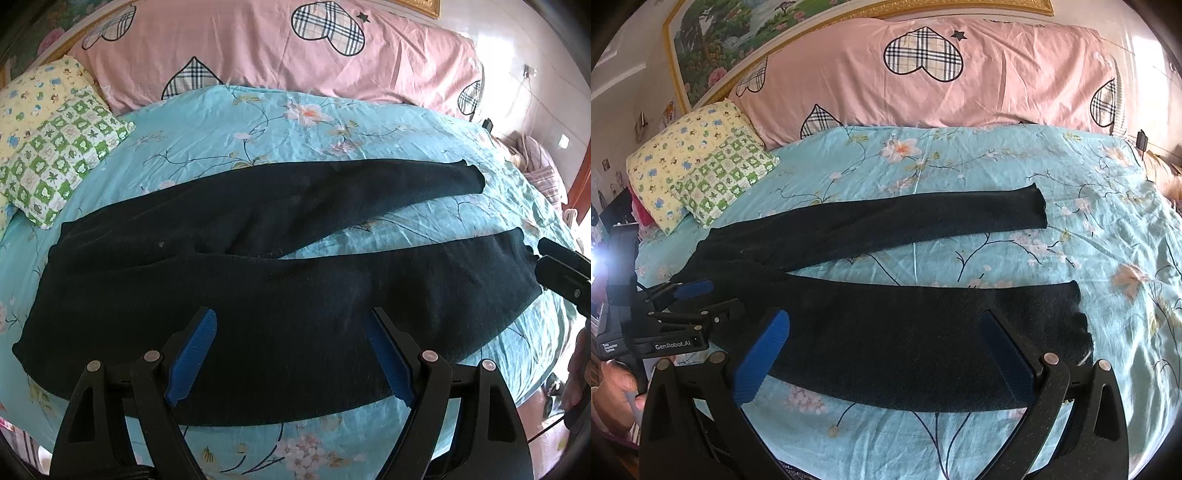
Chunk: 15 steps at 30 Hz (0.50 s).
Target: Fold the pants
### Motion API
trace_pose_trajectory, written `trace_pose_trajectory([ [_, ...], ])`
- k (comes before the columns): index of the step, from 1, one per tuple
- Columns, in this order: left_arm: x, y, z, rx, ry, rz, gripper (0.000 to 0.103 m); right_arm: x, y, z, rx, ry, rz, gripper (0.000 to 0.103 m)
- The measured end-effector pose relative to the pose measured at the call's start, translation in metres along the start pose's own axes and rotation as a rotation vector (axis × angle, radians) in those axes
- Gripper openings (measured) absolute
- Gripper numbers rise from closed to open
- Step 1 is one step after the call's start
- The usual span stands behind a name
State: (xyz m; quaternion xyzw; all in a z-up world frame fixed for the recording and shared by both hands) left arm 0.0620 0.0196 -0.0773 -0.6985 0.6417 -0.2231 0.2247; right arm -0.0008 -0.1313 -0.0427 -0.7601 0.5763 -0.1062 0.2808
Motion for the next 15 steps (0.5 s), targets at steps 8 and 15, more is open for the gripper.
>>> trace_pose_trajectory([
  [8, 0.005, -0.004, 0.002, 0.000, 0.010, 0.012, 0.084, 0.004, -0.001, 0.004, -0.007, -0.001, 0.002, 0.103],
  [15, 0.010, -0.017, 0.015, -0.024, 0.029, 0.050, 0.084, 0.017, -0.010, 0.013, -0.020, 0.000, 0.006, 0.103],
])
Point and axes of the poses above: each gripper's, at about its wrist camera, not at the fingertips, and z roughly the way its jaws point, x to its right, y to its underside, the point moved 9 cm from there along z, roughly the way its jaws point, and after that the axes turned 3 degrees about -x, right-handed, at the moved point
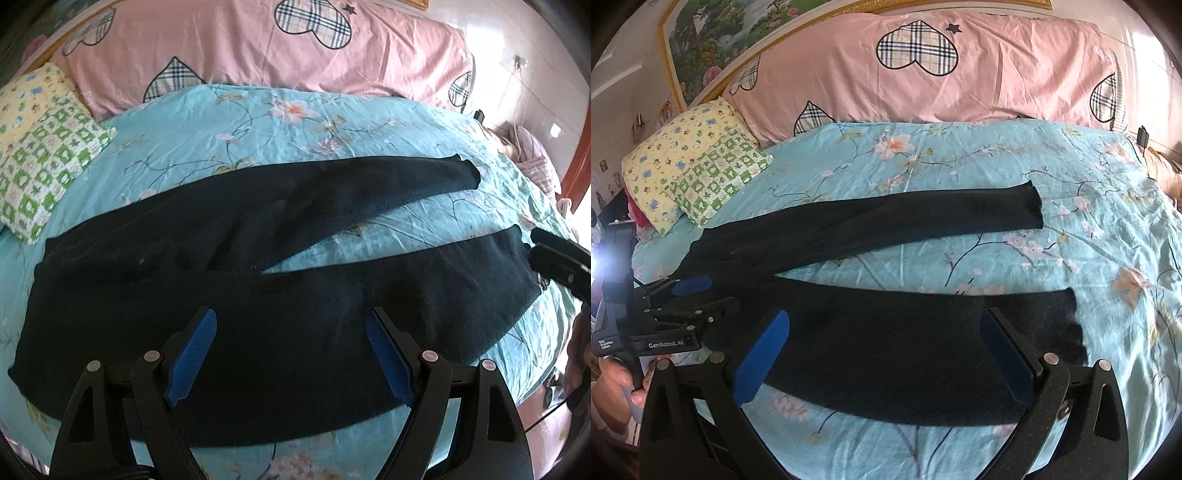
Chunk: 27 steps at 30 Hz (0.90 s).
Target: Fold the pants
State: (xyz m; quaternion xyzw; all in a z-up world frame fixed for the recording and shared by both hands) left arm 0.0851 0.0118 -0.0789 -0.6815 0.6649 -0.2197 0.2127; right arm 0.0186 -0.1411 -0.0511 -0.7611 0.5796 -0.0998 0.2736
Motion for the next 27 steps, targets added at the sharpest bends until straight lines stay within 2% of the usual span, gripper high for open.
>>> trace_pose_trajectory([
  [5, 0.002, -0.024, 0.015, -0.021, 0.026, 0.052, 0.084, 0.021, -0.018, 0.008, -0.004, 0.011, 0.018, 0.103],
  [10, 0.002, -0.065, 0.032, -0.023, 0.041, 0.101, 0.084, 0.048, -0.044, 0.017, -0.006, 0.020, 0.024, 0.102],
  [17, 0.007, -0.108, 0.064, -0.059, 0.104, 0.122, 0.084, 0.087, -0.081, 0.036, -0.009, 0.043, 0.052, 0.101],
  [27, 0.021, -0.149, 0.113, -0.103, 0.165, 0.213, 0.084, 0.128, -0.103, 0.069, -0.054, 0.041, 0.118, 0.095],
])
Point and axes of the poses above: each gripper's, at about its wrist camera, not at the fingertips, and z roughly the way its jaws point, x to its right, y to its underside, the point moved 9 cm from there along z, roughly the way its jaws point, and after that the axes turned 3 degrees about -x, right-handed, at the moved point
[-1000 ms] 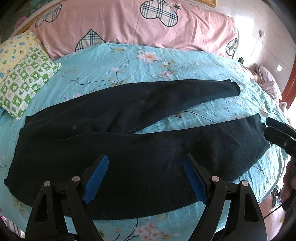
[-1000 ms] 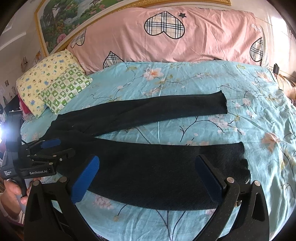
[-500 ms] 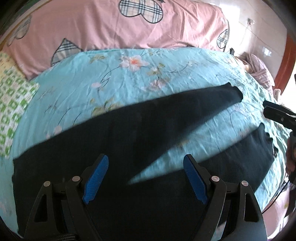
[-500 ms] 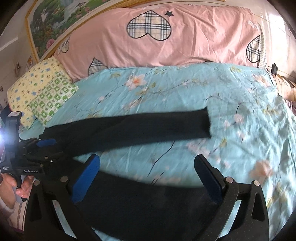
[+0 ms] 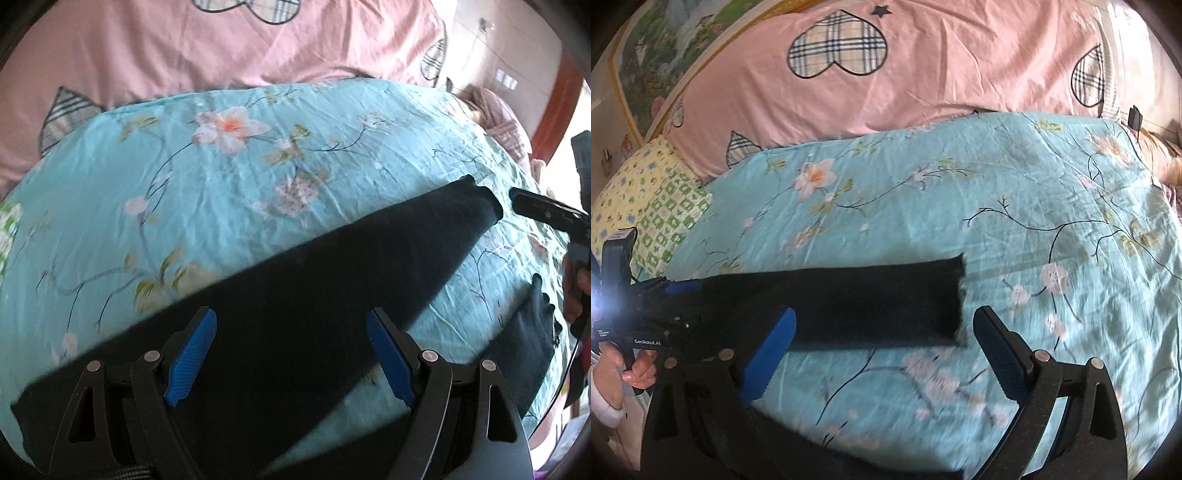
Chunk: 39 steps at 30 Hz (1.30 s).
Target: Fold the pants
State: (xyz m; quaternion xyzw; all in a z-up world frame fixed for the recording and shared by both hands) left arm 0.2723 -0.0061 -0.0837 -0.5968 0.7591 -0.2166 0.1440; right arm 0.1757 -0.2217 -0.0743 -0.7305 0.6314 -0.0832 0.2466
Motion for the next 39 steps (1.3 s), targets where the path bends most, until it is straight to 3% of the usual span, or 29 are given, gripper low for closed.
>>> trace_pose_trajectory([
  [8, 0.001, -0.027, 0.043, -0.075, 0.081, 0.099, 0.084, 0.033, -0.019, 0.037, -0.080, -0.053, 0.090, 0.083],
  [12, -0.008, -0.035, 0.074, -0.154, 0.136, 0.111, 0.084, 0.049, -0.025, 0.057, -0.134, -0.074, 0.128, 0.080],
  [15, -0.008, -0.035, 0.094, -0.230, 0.192, 0.125, 0.083, 0.053, -0.025, 0.071, -0.185, -0.102, 0.132, 0.067],
  [17, -0.003, -0.036, 0.098, -0.239, 0.207, 0.145, 0.078, 0.050, -0.025, 0.077, -0.212, -0.125, 0.118, 0.046],
  [18, 0.002, -0.036, 0.098, -0.251, 0.221, 0.163, 0.062, 0.047, -0.024, 0.079, -0.223, -0.132, 0.111, 0.042],
  [19, 0.008, -0.034, 0.097, -0.262, 0.241, 0.172, 0.038, 0.045, -0.023, 0.079, -0.229, -0.136, 0.099, 0.031],
  [20, 0.014, -0.032, 0.094, -0.271, 0.262, 0.178, 0.027, 0.043, -0.023, 0.077, -0.229, -0.138, 0.090, 0.012],
  [21, 0.021, -0.030, 0.090, -0.278, 0.278, 0.187, 0.011, 0.040, -0.023, 0.073, -0.220, -0.138, 0.081, 0.009],
  [26, 0.038, -0.024, 0.065, -0.223, 0.251, 0.205, 0.005, 0.033, -0.032, 0.044, -0.147, -0.151, 0.053, 0.008],
  [30, 0.048, -0.009, 0.021, -0.160, 0.254, 0.187, 0.004, 0.028, -0.030, 0.017, -0.116, -0.150, 0.024, 0.008],
  [39, 0.068, 0.043, -0.036, -0.117, 0.269, 0.135, 0.004, 0.023, 0.013, -0.029, -0.073, -0.198, 0.016, 0.007],
])
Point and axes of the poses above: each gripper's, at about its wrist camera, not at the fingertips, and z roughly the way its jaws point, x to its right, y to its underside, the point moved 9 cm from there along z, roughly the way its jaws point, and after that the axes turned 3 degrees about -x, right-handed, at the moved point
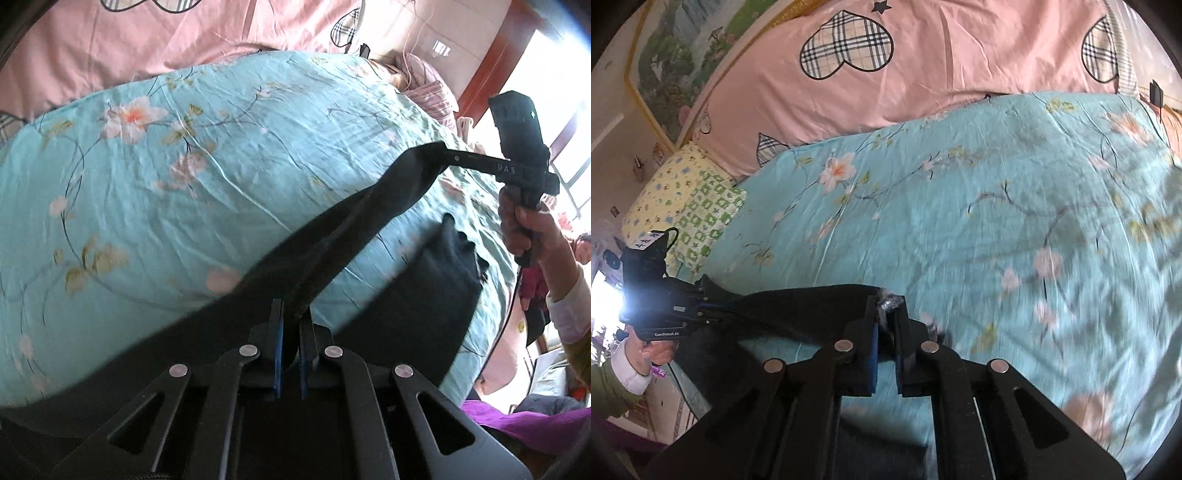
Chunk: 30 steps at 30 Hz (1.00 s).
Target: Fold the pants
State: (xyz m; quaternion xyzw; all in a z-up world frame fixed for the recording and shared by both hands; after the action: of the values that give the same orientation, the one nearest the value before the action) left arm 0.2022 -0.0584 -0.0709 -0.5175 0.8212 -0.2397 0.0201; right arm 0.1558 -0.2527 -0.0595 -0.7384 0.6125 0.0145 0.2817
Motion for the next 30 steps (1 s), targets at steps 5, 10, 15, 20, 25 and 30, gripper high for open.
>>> trace_pose_trajectory([
  [5, 0.018, 0.021, -0.004, 0.014, 0.006, -0.028, 0.004, -0.008, 0.028, -0.013, 0.003, -0.003, -0.019, 0.007],
  [10, 0.038, 0.039, -0.011, 0.030, 0.025, -0.035, 0.004, -0.013, 0.047, -0.033, 0.050, -0.031, -0.040, 0.007],
  [15, 0.056, 0.054, -0.012, 0.032, 0.040, -0.031, 0.004, -0.014, 0.065, -0.047, 0.062, -0.031, -0.058, 0.007],
  [20, 0.071, 0.066, -0.011, 0.026, 0.061, -0.031, 0.004, -0.012, 0.083, -0.053, 0.056, -0.013, -0.071, 0.007],
  [25, 0.080, 0.076, -0.004, 0.008, 0.061, -0.036, 0.004, -0.005, 0.099, -0.055, 0.033, 0.015, -0.069, 0.007],
  [30, 0.083, 0.082, -0.002, 0.002, 0.075, -0.048, 0.004, -0.005, 0.112, -0.055, 0.012, 0.044, -0.084, 0.007],
])
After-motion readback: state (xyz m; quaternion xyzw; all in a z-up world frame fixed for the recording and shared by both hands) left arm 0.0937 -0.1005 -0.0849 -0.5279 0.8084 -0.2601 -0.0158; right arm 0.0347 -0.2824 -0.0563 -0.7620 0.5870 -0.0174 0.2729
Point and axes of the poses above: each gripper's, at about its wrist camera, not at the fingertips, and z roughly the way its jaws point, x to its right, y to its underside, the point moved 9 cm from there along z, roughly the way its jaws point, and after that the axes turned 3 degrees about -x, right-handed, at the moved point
